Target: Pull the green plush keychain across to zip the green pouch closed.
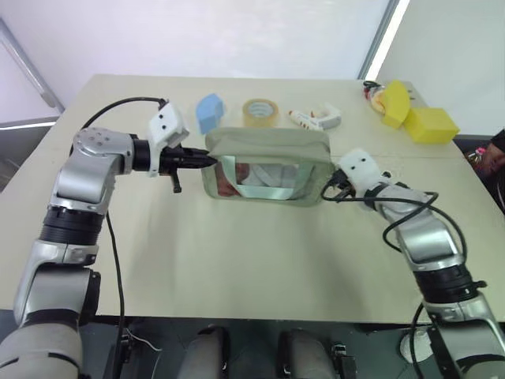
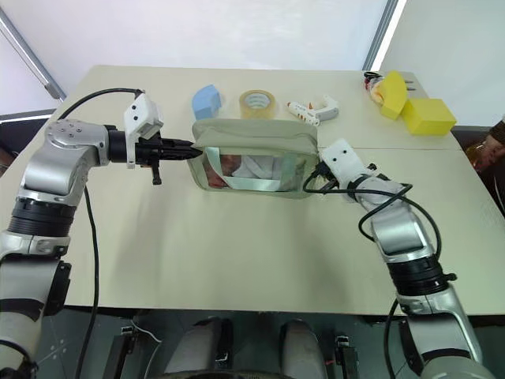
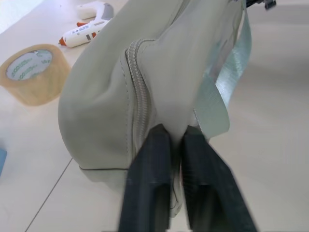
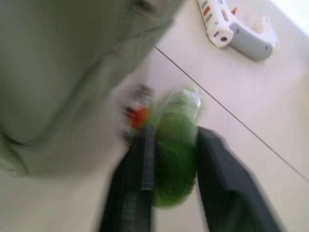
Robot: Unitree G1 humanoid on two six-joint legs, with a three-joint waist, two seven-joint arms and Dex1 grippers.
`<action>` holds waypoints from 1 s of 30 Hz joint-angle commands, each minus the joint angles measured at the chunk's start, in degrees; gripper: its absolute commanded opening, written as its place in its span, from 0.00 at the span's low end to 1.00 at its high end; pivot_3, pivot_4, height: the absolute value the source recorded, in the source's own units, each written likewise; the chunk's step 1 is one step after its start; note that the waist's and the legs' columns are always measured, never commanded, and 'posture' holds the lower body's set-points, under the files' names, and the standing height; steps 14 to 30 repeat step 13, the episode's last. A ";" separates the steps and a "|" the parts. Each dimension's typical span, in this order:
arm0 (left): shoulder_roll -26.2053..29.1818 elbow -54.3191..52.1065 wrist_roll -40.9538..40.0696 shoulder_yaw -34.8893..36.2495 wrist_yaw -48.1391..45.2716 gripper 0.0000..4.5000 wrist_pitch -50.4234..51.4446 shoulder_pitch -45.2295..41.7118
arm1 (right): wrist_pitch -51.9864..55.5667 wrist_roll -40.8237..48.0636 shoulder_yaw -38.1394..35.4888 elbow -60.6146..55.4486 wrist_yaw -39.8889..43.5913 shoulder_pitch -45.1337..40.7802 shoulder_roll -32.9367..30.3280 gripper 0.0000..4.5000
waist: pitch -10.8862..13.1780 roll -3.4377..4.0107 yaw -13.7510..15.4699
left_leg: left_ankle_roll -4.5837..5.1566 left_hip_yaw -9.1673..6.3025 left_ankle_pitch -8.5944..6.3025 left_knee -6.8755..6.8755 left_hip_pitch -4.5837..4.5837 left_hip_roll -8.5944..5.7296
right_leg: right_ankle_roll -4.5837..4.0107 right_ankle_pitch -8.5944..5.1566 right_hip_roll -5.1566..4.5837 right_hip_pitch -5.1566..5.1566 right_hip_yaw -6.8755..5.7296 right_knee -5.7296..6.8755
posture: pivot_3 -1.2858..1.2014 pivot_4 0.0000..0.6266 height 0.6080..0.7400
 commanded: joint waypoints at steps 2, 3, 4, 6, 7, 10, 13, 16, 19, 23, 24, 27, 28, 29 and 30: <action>2.30 2.46 -3.28 4.36 -0.82 0.56 2.73 -4.51 | 7.58 11.27 -10.25 -7.12 10.31 -6.47 -6.82 0.78 | 0.06 0.03 -0.03 | -0.01 0.01 0.01 0.02 -0.09 0.00 | 0.00 0.00 0.00 -0.08 0.00 0.02 | 0.52 0.24 1.00; 3.08 3.70 -3.41 4.92 -0.93 0.69 2.70 -5.25 | 9.86 14.47 -11.69 -9.01 13.48 -7.08 -9.00 0.91 | 0.07 0.04 -0.01 | -0.01 0.01 0.01 0.03 -0.11 0.00 | 0.00 0.00 0.00 -0.11 0.00 0.03 | 0.52 0.24 1.00; 3.96 5.28 -3.40 5.49 -0.91 0.80 2.68 -6.04 | 12.32 18.21 -13.03 -11.39 16.76 -7.72 -11.11 1.00 | 0.08 0.04 0.01 | -0.01 0.00 0.01 0.02 -0.11 0.00 | 0.00 0.00 0.00 -0.11 -0.02 0.02 | 0.52 0.24 1.00; 5.37 7.00 -3.00 5.89 -0.69 1.00 2.31 -6.68 | 16.38 23.64 -15.02 -14.71 19.79 -9.17 -13.31 1.00 | 0.07 0.04 -0.16 | 0.02 0.00 -0.01 -0.01 -0.10 0.02 | 0.00 0.00 0.01 -0.10 -0.03 0.01 | 0.52 0.24 1.00; 5.83 7.41 -2.72 5.87 -0.62 1.00 2.09 -6.83 | 17.80 25.43 -15.62 -15.65 20.33 -9.80 -13.88 1.00 | 0.07 0.05 -0.25 | 0.07 0.00 -0.04 0.01 -0.04 0.03 | 0.00 0.00 0.02 -0.06 -0.03 0.01 | 0.52 0.24 1.00; 7.94 7.18 -3.88 6.93 -2.26 1.00 3.01 -6.43 | 22.23 31.27 -17.72 -17.90 21.01 -12.61 -14.46 1.00 | 0.06 0.04 -0.10 | 0.29 0.00 -0.17 0.01 0.11 0.04 | 0.00 0.00 0.01 0.10 -0.03 0.01 | 0.52 0.24 1.00; 8.57 7.65 -4.94 8.33 -1.83 1.00 3.81 -6.30 | 23.51 33.18 -17.82 -18.56 18.78 -13.92 -13.97 1.00 | 0.07 0.04 -0.06 | 0.25 0.00 -0.14 0.02 -0.03 0.05 | 0.00 0.00 0.00 -0.03 -0.02 0.01 | 0.52 0.24 1.00; 8.57 7.65 -4.94 8.33 -1.83 1.00 3.81 -6.30 | 23.51 33.18 -17.82 -18.56 18.78 -13.92 -13.97 1.00 | 0.07 0.04 -0.06 | 0.25 0.00 -0.14 0.02 -0.03 0.05 | 0.00 0.00 0.00 -0.03 -0.02 0.01 | 0.52 0.24 1.00; 8.57 7.65 -4.94 8.33 -1.83 1.00 3.81 -6.30 | 23.51 33.18 -17.82 -18.56 18.78 -13.92 -13.97 1.00 | 0.07 0.04 -0.06 | 0.25 0.00 -0.14 0.02 -0.03 0.05 | 0.00 0.00 0.00 -0.03 -0.02 0.01 | 0.52 0.24 1.00; 8.57 7.65 -4.94 8.33 -1.83 1.00 3.81 -6.30 | 23.51 33.18 -17.82 -18.56 18.78 -13.92 -13.97 1.00 | 0.07 0.04 -0.06 | 0.25 0.00 -0.14 0.02 -0.03 0.05 | 0.00 0.00 0.00 -0.03 -0.02 0.01 | 0.52 0.24 1.00; 8.57 7.65 -4.94 8.33 -1.83 1.00 3.81 -6.30 | 23.51 33.18 -17.82 -18.56 18.78 -13.92 -13.97 1.00 | 0.07 0.04 -0.06 | 0.25 0.00 -0.14 0.02 -0.03 0.05 | 0.00 0.00 0.00 -0.03 -0.02 0.01 | 0.52 0.24 1.00; 8.57 7.65 -4.94 8.33 -1.83 1.00 3.81 -6.30 | 23.51 33.18 -17.82 -18.56 18.78 -13.92 -13.97 1.00 | 0.07 0.04 -0.06 | 0.25 0.00 -0.14 0.02 -0.03 0.05 | 0.00 0.00 0.00 -0.03 -0.02 0.01 | 0.52 0.24 1.00; 8.57 7.65 -4.94 8.33 -1.83 1.00 3.81 -6.30 | 23.51 33.18 -17.82 -18.56 18.78 -13.92 -13.97 1.00 | 0.07 0.04 -0.06 | 0.25 0.00 -0.14 0.02 -0.03 0.05 | 0.00 0.00 0.00 -0.03 -0.02 0.01 | 0.52 0.24 1.00; 8.57 7.65 -4.94 8.33 -1.83 1.00 3.81 -6.30 | 23.51 33.18 -17.82 -18.56 18.78 -13.92 -13.97 1.00 | 0.07 0.04 -0.06 | 0.25 0.00 -0.14 0.02 -0.03 0.05 | 0.00 0.00 0.00 -0.03 -0.02 0.01 | 0.52 0.24 1.00; 8.57 7.65 -4.94 8.33 -1.83 1.00 3.81 -6.30 | 23.51 33.18 -17.82 -18.56 18.78 -13.92 -13.97 1.00 | 0.07 0.04 -0.06 | 0.25 0.00 -0.14 0.02 -0.03 0.05 | 0.00 0.00 0.00 -0.03 -0.02 0.01 | 0.52 0.24 1.00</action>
